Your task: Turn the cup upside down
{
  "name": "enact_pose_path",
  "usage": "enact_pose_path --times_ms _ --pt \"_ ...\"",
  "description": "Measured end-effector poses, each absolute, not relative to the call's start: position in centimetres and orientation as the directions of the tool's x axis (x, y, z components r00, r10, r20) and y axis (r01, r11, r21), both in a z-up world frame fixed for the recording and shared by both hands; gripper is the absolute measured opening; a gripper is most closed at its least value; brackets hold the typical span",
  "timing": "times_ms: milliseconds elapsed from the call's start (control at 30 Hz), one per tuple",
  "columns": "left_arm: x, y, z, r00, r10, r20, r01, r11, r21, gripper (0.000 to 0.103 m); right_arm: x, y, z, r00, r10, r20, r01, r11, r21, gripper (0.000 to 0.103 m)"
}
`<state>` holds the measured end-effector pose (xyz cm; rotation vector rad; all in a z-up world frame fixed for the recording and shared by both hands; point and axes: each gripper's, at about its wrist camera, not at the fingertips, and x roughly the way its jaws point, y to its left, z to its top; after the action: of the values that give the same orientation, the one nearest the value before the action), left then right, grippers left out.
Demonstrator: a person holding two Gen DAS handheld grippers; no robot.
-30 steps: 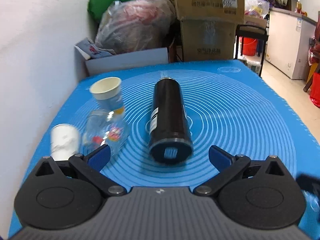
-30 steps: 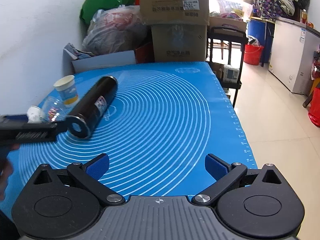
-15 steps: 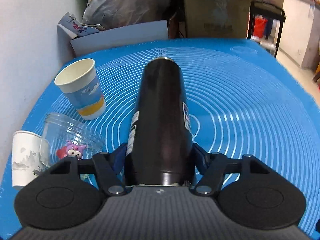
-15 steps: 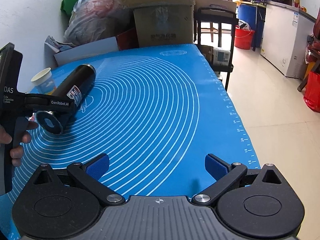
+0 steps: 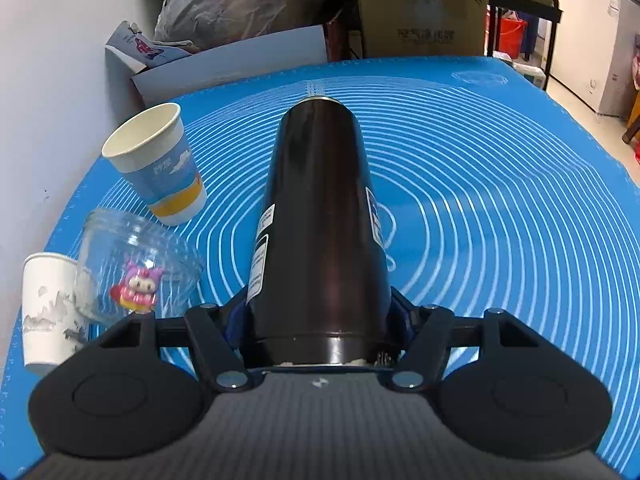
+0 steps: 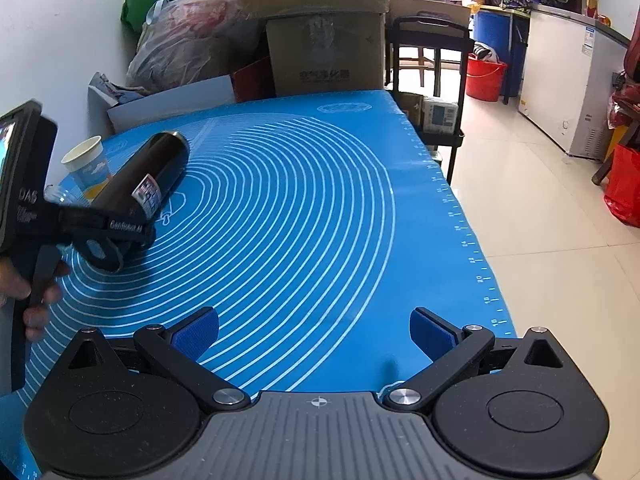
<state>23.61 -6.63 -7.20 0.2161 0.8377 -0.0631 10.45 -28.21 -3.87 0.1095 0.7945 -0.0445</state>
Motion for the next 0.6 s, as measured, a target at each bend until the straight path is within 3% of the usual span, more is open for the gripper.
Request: enact_pose_path --times_ms 600 --pt "11.8 -4.0 -5.3 0.656 -0.028 -0.754 0.144 0.986 0.089 0.068 7.2 -26.4 -2.2 0.717 0.029 -0.697 0.028 0.997 0.07 0.103"
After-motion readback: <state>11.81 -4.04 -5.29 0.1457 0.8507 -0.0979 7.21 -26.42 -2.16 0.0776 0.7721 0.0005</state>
